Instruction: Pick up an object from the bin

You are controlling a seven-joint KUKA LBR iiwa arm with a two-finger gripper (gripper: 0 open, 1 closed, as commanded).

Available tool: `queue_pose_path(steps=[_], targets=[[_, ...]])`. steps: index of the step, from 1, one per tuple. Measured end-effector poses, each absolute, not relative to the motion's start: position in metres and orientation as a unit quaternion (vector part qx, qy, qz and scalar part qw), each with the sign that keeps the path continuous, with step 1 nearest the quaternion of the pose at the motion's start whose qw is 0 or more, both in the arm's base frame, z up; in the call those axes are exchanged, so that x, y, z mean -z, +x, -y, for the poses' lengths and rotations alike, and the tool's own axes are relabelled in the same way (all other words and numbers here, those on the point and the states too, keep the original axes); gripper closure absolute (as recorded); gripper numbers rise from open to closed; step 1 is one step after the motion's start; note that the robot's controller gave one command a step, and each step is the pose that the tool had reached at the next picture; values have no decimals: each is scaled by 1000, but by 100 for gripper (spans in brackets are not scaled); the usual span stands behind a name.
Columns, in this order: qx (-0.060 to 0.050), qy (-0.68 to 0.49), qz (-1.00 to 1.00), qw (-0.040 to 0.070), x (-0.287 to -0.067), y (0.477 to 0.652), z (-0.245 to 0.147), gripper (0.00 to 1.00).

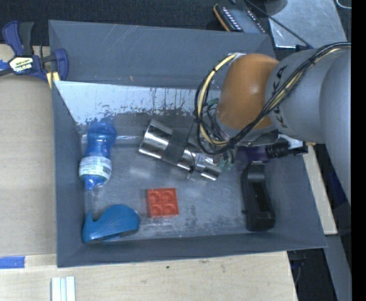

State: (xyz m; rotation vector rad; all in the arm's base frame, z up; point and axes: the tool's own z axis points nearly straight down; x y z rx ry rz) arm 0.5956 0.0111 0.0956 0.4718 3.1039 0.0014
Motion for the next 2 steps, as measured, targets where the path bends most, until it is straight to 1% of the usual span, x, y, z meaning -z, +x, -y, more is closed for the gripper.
queue_pose_path(steps=[1,2], targets=[[-1,150,-989,3,-102,597,-11,100],[0,150,-989,0,-109,595,-11,100]])
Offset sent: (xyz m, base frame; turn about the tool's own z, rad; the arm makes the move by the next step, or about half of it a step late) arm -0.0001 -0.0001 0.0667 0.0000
